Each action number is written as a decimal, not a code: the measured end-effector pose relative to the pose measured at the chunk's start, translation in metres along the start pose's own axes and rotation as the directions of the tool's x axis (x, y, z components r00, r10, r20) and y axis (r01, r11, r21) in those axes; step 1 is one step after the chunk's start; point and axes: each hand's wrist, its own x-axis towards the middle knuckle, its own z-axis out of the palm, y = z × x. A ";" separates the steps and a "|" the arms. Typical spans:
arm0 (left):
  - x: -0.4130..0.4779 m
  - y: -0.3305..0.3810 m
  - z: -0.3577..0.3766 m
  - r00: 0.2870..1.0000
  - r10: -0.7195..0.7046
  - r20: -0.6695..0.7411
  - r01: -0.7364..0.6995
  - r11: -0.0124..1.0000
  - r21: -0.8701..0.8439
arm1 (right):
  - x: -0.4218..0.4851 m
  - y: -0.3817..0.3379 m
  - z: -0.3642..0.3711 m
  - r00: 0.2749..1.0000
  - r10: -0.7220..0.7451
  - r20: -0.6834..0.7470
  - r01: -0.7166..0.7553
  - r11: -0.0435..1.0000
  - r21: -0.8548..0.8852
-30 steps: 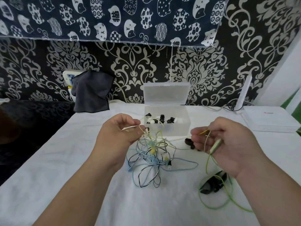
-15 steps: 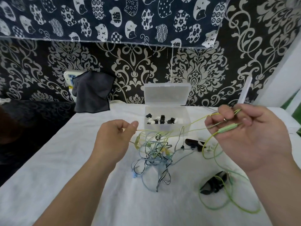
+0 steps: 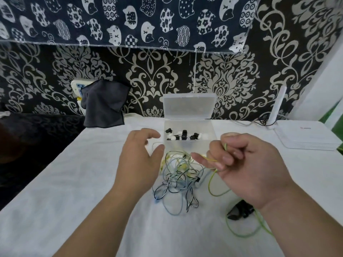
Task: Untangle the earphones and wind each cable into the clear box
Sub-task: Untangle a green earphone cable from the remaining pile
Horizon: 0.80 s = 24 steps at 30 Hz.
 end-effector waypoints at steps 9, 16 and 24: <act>-0.013 0.007 0.014 0.897 0.067 0.436 -0.027 0.995 -0.097 | 0.000 -0.005 -0.009 0.960 -0.046 0.276 -0.011 0.980 0.201; -0.011 0.004 0.016 0.992 0.031 0.124 -0.040 0.996 0.076 | 0.000 -0.022 -0.017 0.907 -0.066 0.416 -0.092 0.933 0.349; -0.017 0.018 0.018 0.874 -0.006 0.486 0.206 0.910 -0.359 | -0.006 -0.028 -0.013 0.946 -0.071 0.316 0.028 0.990 0.140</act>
